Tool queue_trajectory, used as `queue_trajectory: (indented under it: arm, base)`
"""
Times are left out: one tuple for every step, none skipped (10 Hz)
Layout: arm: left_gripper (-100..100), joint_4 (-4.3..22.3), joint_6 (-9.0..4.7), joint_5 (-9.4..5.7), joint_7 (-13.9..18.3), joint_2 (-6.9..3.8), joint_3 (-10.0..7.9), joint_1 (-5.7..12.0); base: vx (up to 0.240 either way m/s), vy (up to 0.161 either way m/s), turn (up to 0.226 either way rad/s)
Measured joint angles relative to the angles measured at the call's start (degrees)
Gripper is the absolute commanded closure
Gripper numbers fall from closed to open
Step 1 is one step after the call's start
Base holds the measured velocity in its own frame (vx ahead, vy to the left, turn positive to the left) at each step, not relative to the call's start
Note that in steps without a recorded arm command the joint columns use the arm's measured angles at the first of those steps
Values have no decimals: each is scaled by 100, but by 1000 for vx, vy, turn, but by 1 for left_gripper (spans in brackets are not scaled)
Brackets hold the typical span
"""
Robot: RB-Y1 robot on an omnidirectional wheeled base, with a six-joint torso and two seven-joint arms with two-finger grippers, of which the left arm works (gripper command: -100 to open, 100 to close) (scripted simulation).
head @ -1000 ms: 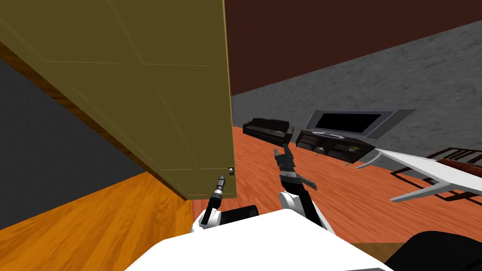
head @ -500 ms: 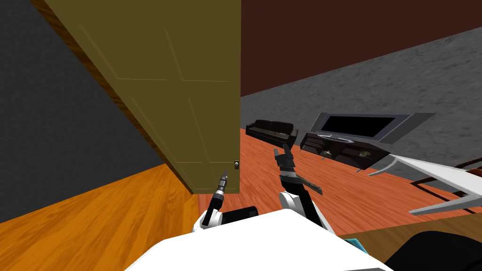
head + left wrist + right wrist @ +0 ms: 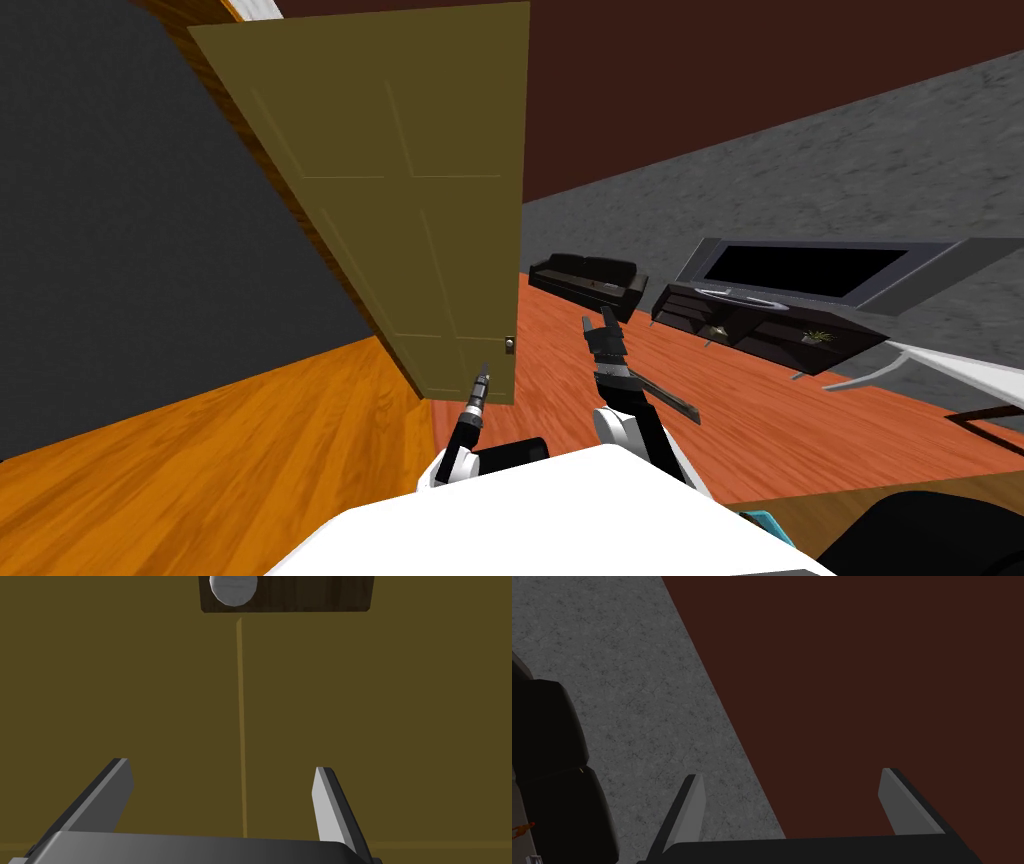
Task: Push the door open
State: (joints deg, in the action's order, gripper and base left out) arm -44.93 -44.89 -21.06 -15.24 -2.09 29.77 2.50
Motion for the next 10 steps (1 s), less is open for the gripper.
queue_trajectory:
  arm:
    - [-100, 47, 1, -48, -45, 39, 54, 24]
    - [-100, 133, -50, -62, -43, 58, 72, 59]
    - [-100, 139, -57, -172, -88, 106, 185, 89]
    - [-100, 178, -85, -278, -144, 167, 309, 107]
    - [-100, 168, -106, -361, -180, 190, 412, 99]
    - [-100, 125, -111, -453, -228, 230, 528, 72]
    - [-100, 113, -111, -529, -279, 288, 616, 70]
    - [-100, 113, -111, -537, -290, 296, 627, 69]
    - [-100, 180, -140, -533, -265, 263, 621, 101]
    - [-100, 168, -135, -533, -270, 236, 609, 99]
  base:
    - [-13, -3, -1]
    - [-59, -5, 170]
    - [-93, -12, 139]
    - [-90, -20, 59]
    - [-119, -79, 72]
    - [-140, -118, 80]
    - [-62, -54, 17]
    - [73, 40, -6]
    - [142, 53, -11]
    - [157, 40, -11]
